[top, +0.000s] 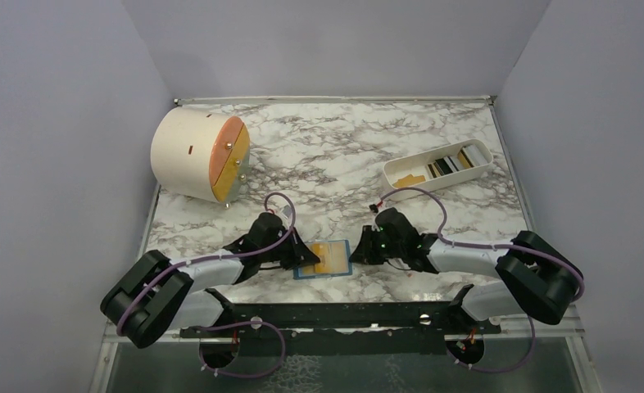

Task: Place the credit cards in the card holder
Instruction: Insert the credit card into the card holder.

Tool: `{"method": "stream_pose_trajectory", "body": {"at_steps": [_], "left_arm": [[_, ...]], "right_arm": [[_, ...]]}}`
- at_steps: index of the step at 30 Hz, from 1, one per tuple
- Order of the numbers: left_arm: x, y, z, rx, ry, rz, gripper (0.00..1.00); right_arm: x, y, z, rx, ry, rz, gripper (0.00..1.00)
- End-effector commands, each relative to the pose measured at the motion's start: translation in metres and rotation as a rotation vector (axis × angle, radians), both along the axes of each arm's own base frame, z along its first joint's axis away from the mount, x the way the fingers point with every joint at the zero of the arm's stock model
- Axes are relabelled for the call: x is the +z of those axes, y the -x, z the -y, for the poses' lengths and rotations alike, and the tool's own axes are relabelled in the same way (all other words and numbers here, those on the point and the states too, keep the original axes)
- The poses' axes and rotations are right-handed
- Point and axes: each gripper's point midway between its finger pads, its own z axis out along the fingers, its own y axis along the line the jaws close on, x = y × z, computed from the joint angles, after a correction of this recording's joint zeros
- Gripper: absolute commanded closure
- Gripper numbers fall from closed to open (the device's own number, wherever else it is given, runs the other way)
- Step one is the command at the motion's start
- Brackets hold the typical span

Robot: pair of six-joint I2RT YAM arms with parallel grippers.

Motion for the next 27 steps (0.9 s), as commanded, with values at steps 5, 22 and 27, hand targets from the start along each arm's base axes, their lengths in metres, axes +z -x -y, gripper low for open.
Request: {"method": "stream_pose_trajectory", "body": {"at_steps": [5, 22, 27], "left_arm": [[-0.015, 0.005, 0.0, -0.024, -0.046, -0.038, 1.0], [0.019, -0.024, -0.013, 0.018, -0.184, 0.11, 0.44], [0.011, -0.022, -0.014, 0.014, -0.194, 0.092, 0.42]], "right_arm": [[0.004, 0.006, -0.01, 0.027, -0.065, -0.002, 0.88], [0.046, -0.022, 0.025, -0.019, 0.151, 0.182, 0.58], [0.036, -0.022, 0.02, -0.012, 0.162, 0.142, 0.56]]}}
